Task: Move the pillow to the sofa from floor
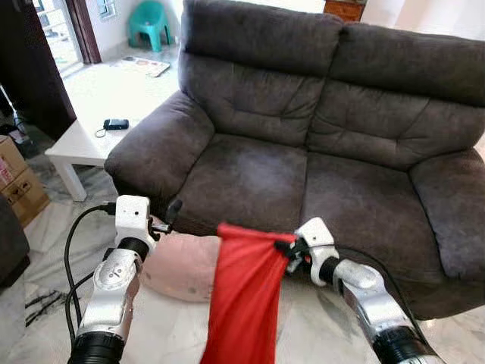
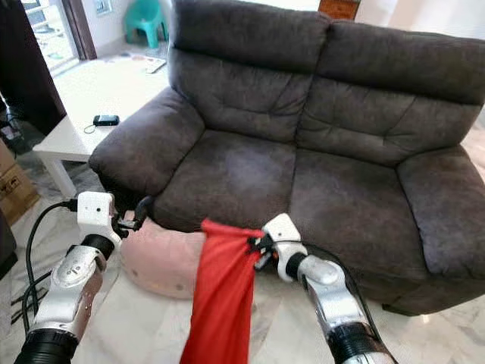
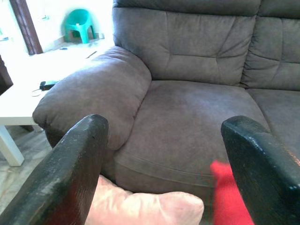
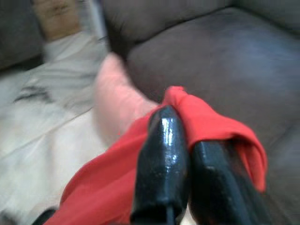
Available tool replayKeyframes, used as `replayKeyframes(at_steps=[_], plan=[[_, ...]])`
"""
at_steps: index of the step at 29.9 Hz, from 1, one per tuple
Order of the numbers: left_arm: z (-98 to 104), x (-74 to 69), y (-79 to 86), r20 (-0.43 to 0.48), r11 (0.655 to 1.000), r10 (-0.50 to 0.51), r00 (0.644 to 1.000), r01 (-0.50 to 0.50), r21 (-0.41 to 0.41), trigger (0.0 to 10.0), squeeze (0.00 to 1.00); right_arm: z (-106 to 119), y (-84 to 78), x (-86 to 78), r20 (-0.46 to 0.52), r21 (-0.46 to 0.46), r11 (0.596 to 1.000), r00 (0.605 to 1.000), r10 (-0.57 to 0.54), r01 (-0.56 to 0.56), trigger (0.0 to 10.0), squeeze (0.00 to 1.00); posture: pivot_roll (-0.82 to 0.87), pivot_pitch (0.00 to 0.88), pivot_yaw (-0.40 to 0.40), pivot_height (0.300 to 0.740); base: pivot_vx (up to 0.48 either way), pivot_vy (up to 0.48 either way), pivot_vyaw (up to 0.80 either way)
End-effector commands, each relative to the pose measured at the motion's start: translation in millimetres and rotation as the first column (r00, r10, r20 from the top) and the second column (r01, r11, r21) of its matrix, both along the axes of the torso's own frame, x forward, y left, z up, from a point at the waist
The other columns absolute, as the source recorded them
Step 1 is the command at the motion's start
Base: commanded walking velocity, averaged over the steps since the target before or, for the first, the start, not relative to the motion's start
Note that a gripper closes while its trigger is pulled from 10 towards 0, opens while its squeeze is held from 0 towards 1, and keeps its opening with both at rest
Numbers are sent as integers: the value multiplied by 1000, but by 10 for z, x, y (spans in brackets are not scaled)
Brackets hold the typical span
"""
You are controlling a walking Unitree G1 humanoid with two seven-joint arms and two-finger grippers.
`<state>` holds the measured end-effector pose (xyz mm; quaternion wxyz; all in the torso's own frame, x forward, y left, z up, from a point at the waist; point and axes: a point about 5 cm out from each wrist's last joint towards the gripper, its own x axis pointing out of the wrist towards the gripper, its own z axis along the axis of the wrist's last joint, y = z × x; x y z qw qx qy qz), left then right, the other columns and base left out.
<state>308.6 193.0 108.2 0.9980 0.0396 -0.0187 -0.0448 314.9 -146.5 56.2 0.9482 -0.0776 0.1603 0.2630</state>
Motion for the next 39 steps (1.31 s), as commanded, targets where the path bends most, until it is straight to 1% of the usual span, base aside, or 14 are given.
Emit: replayKeyframes(at_steps=[1, 4, 6, 9, 11, 14, 18, 22, 27, 34, 35, 37, 38, 39], plan=[[19, 42, -38, 4, 1000, -2, 1000, 2, -6, 10000, 0, 405, -51, 301, 180, 88, 981, 966, -186, 173, 10000, 0, 126, 0, -110, 740, 0, 0, 0], [33, 51, -33, 8, 1000, 1, 1000, 0, -4, 10000, 0, 463, -31, 382, 203, 106, 968, 947, -247, 229, 10000, 0, 129, 0, -110, 740, 0, 0, 0], [61, 51, 22, 21, 1000, 29, 999, -29, 0, 10000, 0, 607, 45, 556, 248, 110, 942, 909, -334, 316, 10000, 0, 137, 0, -114, 740, 0, 0, 0], [60, 47, 32, 22, 999, 34, 999, -34, 2, 10000, 0, 652, 85, 588, 261, 110, 946, 909, -325, 306, 10000, 0, 139, 0, -116, 740, 0, 0, 0], [61, 45, 39, 24, 999, 39, 999, -40, 4, 10000, 0, 695, 132, 625, 286, 71, 956, 912, -294, 286, 10000, 0, 141, 0, -116, 740, 0, 0, 0], [75, 45, 61, 32, 998, 56, 998, -56, 8, 10000, 0, 767, 112, 667, 337, -4, 959, 903, -265, 283, 10000, 0, 143, 0, -117, 740, 0, 0, 0], [90, 58, 80, 40, 998, 68, 997, -69, 6, 10000, 0, 899, -73, 752, 390, -91, 938, 879, -274, 333, 10000, 0, 140, 0, -117, 740, 0, 0, 0], [83, 63, 58, 38, 998, 65, 997, -65, 4, 10000, 0, 958, -251, 787, 408, -146, 916, 866, -289, 374, 10000, 0, 137, 0, -116, 740, 0, 0, 0], [79, 62, 55, 37, 998, 65, 997, -65, 1, 10000, 0, 997, -454, 795, 411, -181, 887, 852, -325, 425, 10000, 0, 134, 0, -115, 740, 0, 0, 0], [79, 63, 53, 37, 998, 65, 997, -65, 3, 10000, 0, 977, -575, 775, 424, -258, 863, 854, -302, 434, 10000, 0, 134, 0, -110, 740, 0, 0, 0], [77, 64, 49, 36, 998, 66, 997, -66, 3, 10000, 0, 939, -690, 747, 418, -295, 837, 850, -321, 461, 10000, 0, 131, 0, -108, 740, 0, 0, 0], [73, 66, 43, 36, 998, 66, 997, -66, 1, 10000, 0, 901, -791, 717, 415, -341, 807, 847, -332, 483, 10000, 0, 130, 0, -110, 740, 0, 0, 0], [72, 66, 40, 35, 998, 67, 997, -67, 1, 10000, 0, 887, -826, 705, 414, -354, 796, 845, -338, 491, 10000, 0, 129, 0, -110, 740, 0, 0, 0], [67, 66, 30, 35, 998, 67, 997, -68, 0, 10000, 0, 852, -933, 666, 408, -354, 774, 831, -378, 526, 10000, 0, 127, 0, -110, 740, 0, 0, 0]])
